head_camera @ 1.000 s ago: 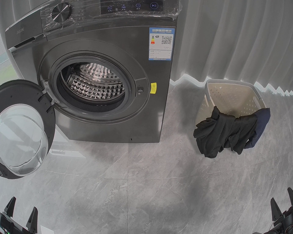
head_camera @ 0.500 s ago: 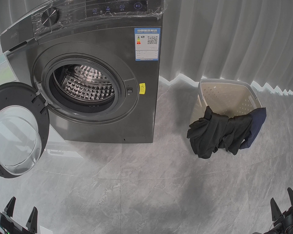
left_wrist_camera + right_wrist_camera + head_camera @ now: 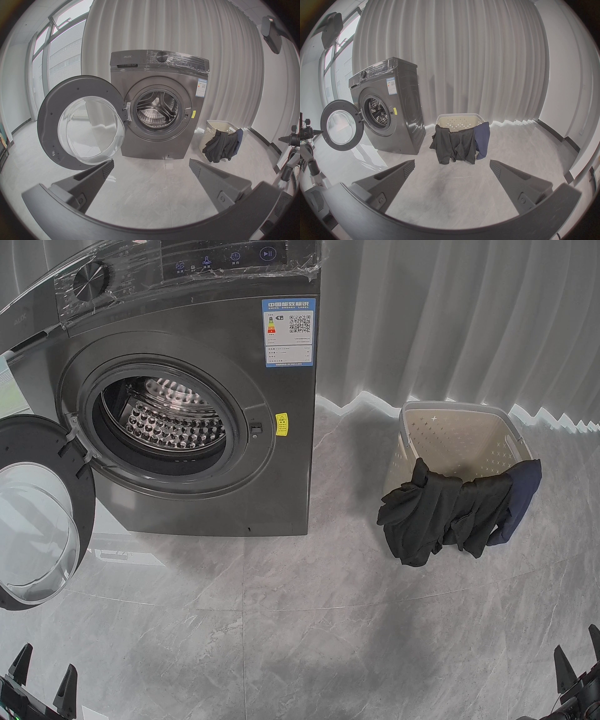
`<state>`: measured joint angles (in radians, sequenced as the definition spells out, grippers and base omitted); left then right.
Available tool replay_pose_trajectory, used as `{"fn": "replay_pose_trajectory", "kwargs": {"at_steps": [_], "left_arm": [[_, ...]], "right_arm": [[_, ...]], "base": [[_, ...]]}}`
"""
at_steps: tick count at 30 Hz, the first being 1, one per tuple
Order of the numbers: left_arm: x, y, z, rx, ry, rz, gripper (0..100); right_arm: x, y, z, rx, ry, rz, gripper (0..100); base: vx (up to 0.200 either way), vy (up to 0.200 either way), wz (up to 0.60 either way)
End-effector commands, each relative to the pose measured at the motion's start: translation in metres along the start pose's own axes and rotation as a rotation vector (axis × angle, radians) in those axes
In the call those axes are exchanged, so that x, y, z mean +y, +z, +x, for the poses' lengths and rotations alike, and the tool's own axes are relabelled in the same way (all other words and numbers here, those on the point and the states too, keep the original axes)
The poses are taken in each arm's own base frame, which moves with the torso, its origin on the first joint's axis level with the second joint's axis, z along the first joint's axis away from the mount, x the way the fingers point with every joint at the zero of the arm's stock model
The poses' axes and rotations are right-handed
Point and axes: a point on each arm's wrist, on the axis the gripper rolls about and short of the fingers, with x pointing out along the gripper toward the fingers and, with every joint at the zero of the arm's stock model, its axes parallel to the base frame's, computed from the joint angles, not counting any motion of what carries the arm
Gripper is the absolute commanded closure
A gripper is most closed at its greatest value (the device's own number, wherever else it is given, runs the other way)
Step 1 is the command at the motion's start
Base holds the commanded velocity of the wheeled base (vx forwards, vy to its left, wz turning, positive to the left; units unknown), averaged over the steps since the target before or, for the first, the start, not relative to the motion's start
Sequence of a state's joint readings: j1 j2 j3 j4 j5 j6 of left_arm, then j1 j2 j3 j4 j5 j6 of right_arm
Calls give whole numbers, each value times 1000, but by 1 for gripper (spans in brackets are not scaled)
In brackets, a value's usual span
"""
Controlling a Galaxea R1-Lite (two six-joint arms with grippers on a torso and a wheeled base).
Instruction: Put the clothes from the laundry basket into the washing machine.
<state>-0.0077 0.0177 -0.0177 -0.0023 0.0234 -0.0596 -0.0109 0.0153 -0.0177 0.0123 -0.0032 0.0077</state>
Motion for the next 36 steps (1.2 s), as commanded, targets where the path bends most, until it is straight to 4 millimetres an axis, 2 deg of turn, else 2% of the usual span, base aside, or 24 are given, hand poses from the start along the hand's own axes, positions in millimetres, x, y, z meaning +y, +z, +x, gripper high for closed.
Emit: {"fn": "replay_pose_trajectory", "kwargs": {"at_steps": [1,4,31,36], "left_arm": [[0,-5,0,5,1,0,0],[0,-5,0,5,1,0,0],[0,-5,0,5,1,0,0],[0,-5,0,5,1,0,0]], "right_arm": [[0,-4,0,5,0,0,0],[0,-4,0,5,0,0,0],[0,-4,0,5,-1,2,0],[0,-4,0,5,-1,2,0]], "base": [[0,0,0],[0,0,0],[0,-200,0],[0,0,0]]}}
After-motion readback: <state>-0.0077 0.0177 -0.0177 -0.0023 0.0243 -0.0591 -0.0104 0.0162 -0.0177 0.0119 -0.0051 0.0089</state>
